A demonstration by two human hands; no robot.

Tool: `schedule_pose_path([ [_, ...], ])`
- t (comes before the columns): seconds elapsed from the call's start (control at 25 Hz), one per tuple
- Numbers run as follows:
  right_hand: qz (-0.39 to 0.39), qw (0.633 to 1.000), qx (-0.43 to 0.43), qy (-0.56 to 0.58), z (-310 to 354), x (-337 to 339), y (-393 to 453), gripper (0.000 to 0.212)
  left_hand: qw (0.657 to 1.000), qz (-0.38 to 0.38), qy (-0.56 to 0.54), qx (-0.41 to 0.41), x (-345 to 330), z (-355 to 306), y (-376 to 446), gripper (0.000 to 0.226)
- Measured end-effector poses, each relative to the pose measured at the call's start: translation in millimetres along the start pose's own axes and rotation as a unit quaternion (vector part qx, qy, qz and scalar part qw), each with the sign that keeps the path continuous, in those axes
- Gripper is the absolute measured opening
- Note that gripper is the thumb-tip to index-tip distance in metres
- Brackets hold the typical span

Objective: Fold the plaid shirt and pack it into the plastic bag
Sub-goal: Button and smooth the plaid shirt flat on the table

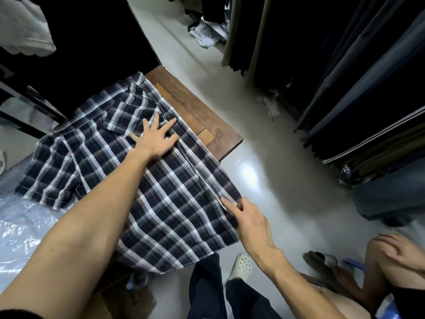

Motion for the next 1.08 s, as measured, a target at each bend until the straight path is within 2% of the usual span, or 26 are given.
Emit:
schedule_pose_path([
  [0.04,0.019,0.999,0.012,-0.040,-4,-4,1,0.043,1.000,-0.006,0.015,0.008,0,-2,-2,0.062],
  [0.16,0.093,0.982,0.042,-0.156,-15,-21,10,0.087,0.995,-0.049,0.072,0.040,-2,-11,-13,0.063],
  [0.24,0.113,0.976,0.066,-0.172,-17,-31,19,0.092,0.995,-0.057,0.073,0.036,-7,-13,-21,0.061],
  [0.36,0.139,0.970,0.092,-0.175,-23,-38,37,0.082,0.994,-0.090,0.056,0.006,-14,-2,-34,0.056],
  [0.48,0.193,0.959,0.110,-0.176,-29,-36,55,0.053,0.987,-0.155,0.009,-0.035,-13,9,-46,0.060],
  [0.52,0.179,0.970,0.096,-0.134,-28,-32,61,0.042,0.984,-0.170,-0.015,-0.044,-14,12,-48,0.057],
  [0.6,0.089,0.995,0.033,0.011,-25,-21,80,0.029,0.978,-0.192,-0.054,-0.067,-10,18,-49,0.047],
  [0.64,0.050,0.996,-0.002,0.079,-23,-15,90,0.031,0.975,-0.199,-0.061,-0.077,-8,19,-50,0.042],
  [0.72,0.036,0.987,-0.043,0.148,-17,-8,110,0.047,0.974,-0.199,-0.049,-0.092,-4,14,-51,0.038],
  [0.8,0.050,0.991,-0.059,0.104,-12,-5,122,0.050,0.982,-0.176,-0.013,-0.074,-3,9,-51,0.039],
  [0.88,0.063,0.994,-0.069,0.061,-12,-4,128,0.046,0.979,-0.194,0.055,-0.045,-4,0,-54,0.041],
  [0.96,0.072,0.989,-0.062,0.110,-12,-5,132,0.040,0.974,-0.214,0.066,-0.037,-10,-15,-56,0.043],
  [1.0,0.078,0.983,-0.051,0.158,-14,-6,133,0.039,0.981,-0.188,0.049,-0.027,-15,-21,-55,0.046],
  [1.08,0.100,0.967,-0.038,0.233,-20,-9,131,0.038,0.996,-0.089,0.018,0.009,-27,-26,-46,0.055],
])
Point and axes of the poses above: each hand's wrist, its own y-axis towards the middle knuckle, its own x-axis out of the back of the hand, z = x × y, the point moved 3 cm from there along y, towards the middle knuckle, and after that the axes turned 6 degrees about z, right-handed, at the moved point
